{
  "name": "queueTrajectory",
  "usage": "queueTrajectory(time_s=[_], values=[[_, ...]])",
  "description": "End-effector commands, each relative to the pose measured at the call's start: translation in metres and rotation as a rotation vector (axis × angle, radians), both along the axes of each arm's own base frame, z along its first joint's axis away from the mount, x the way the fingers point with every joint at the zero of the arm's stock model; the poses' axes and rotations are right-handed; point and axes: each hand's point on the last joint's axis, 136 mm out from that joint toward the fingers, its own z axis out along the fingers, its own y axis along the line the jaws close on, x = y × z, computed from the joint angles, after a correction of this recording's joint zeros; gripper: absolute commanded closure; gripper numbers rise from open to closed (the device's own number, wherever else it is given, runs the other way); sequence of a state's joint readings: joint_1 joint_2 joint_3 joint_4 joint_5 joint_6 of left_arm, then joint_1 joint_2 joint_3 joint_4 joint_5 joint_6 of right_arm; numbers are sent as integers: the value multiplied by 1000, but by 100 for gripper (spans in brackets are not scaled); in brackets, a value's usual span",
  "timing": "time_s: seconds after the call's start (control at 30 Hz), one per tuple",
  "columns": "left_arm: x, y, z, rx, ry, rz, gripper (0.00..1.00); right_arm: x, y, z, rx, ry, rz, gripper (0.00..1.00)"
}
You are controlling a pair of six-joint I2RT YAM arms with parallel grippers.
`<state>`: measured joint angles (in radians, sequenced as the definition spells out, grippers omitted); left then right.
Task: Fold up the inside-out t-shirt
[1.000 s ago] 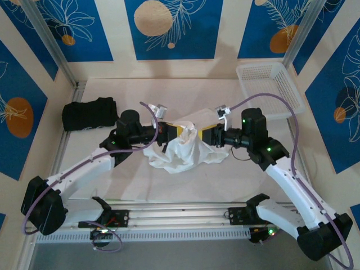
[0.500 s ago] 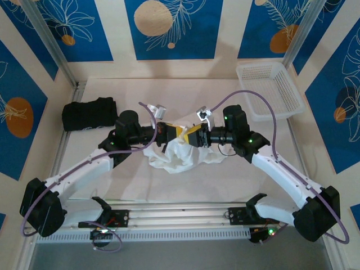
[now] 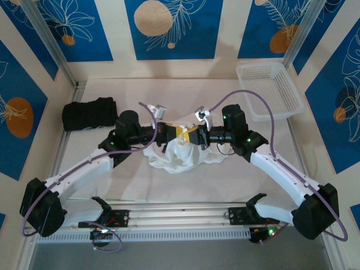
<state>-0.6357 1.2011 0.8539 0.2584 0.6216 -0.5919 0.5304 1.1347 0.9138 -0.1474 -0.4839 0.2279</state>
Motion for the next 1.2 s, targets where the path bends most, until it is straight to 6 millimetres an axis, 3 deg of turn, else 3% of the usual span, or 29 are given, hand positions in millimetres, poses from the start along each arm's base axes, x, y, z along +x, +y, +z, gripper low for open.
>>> queueTrajectory(time_s=[0.0,0.13,0.23,0.53,0.67,0.83,0.97,1.17], values=[[5,4,3,18,-36,30,100,-11,-6,4,-1,-26,19,100],[9,4,-1,38,-40,43,100,-17,-9,11,15,-32,27,100],[15,6,-7,71,-47,69,94,-22,-6,23,49,-17,49,100],[22,28,-25,214,-130,181,60,-20,3,62,164,68,34,100],[15,45,-15,247,-218,236,46,-12,4,62,159,107,-16,100],[-7,44,3,255,-342,194,37,-1,6,59,141,158,-84,100],[-21,25,2,275,-400,117,38,0,13,60,144,179,-85,100],[-28,-2,3,258,-403,57,57,6,13,63,153,197,-130,100]])
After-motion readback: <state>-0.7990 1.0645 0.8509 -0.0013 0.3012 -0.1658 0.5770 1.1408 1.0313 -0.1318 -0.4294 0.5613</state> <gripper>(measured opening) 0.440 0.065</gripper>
